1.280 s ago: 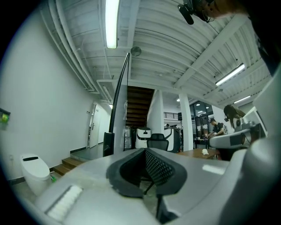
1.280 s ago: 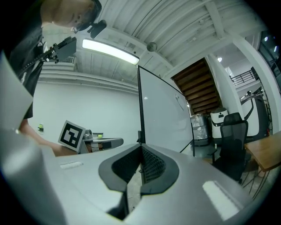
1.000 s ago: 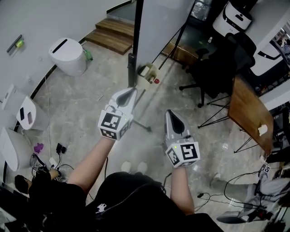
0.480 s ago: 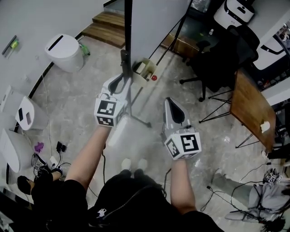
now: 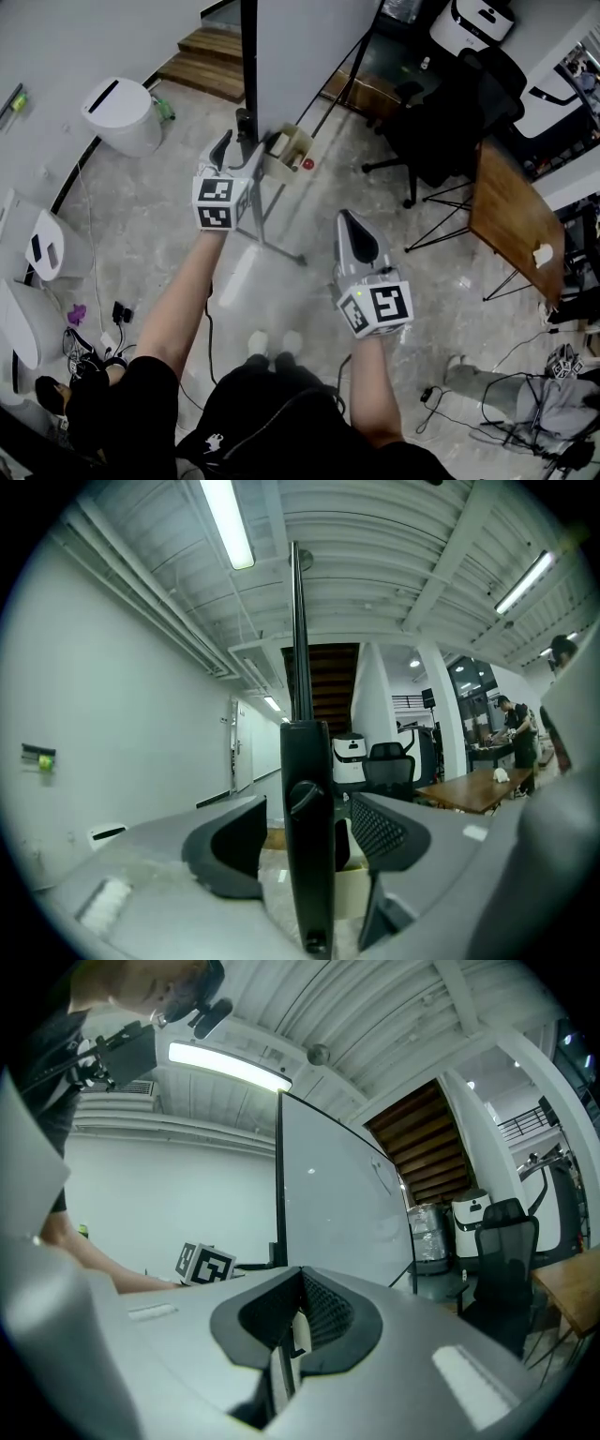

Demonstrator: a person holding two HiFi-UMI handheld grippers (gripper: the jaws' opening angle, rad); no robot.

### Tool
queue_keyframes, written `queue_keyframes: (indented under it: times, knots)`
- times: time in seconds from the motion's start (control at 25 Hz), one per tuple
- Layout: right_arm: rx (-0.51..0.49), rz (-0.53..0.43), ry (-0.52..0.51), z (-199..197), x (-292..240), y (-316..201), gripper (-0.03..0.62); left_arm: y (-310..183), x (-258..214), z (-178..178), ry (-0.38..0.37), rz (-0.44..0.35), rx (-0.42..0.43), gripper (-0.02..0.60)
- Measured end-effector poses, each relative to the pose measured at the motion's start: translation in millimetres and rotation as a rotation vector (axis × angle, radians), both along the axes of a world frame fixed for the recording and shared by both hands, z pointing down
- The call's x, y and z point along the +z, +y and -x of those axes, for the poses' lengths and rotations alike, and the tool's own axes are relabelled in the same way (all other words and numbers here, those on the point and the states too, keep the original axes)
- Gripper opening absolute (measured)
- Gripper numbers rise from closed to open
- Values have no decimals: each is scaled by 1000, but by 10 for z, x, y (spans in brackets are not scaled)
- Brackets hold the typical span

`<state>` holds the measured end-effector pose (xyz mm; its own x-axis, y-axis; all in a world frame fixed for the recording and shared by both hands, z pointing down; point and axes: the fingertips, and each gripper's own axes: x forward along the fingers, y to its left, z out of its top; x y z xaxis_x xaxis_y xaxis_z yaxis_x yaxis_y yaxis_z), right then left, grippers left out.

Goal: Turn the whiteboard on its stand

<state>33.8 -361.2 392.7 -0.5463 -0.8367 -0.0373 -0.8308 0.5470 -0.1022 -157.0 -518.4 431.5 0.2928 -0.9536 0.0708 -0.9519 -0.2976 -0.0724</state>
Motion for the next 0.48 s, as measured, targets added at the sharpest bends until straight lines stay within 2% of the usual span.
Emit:
queue_keyframes:
  times: [0.2, 0.48]
  knots:
    - [13, 0, 3, -32, -16, 29, 6, -144, 57, -12, -13, 14, -9, 296]
    - [36, 3, 8, -92, -15, 82, 6, -243, 118, -32, -21, 31, 2, 250]
